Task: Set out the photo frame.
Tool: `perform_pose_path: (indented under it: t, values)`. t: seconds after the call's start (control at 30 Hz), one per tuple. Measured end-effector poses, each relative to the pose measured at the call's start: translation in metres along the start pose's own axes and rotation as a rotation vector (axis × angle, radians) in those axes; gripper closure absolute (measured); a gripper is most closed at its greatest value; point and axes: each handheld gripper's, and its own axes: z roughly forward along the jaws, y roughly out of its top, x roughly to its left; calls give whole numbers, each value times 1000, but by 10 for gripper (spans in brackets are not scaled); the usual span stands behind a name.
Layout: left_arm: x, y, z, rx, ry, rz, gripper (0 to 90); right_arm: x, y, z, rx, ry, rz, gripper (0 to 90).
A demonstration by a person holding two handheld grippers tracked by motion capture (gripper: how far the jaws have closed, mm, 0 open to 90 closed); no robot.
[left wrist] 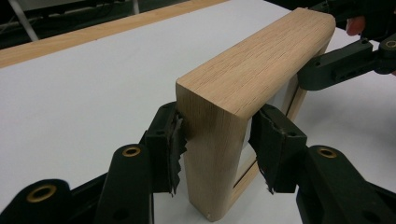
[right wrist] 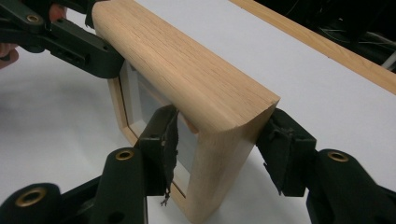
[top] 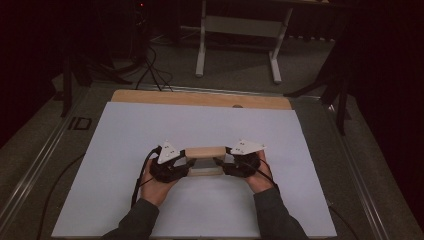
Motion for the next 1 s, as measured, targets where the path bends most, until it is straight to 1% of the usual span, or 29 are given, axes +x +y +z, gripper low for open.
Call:
perform_pose_path:
  t: [0.2, 0.23, 0.3, 0.43, 0.5, 0.6, 0.77, 0.83, 1.0]
  values:
    - [4, 0, 1, -7, 0, 12, 540, 1, 2, 4, 8, -9, 0, 487]
    - [6, 0, 1, -4, 2, 22, 540, 1, 3, 5, 12, -14, -1, 486]
    - [6, 0, 2, -4, 4, 28, 540, 1, 3, 6, 13, -17, 3, 485]
    - [11, 0, 4, -21, -7, 21, 541, 0, 4, 8, 16, -30, 8, 484]
    - [13, 0, 5, -22, -6, 24, 540, 0, 5, 10, 14, -34, 9, 483]
    - [14, 1, 6, -20, 2, 29, 539, 0, 6, 11, 16, -41, 10, 481]
    - [18, 5, 9, -14, 26, 44, 535, -1, 10, 17, 20, -65, 4, 476]
    - [20, 6, 10, -14, 30, 46, 533, -2, 11, 19, 17, -68, 7, 475]
    - [24, 7, 12, -20, 37, 33, 529, -5, 12, 24, 8, -72, 27, 468]
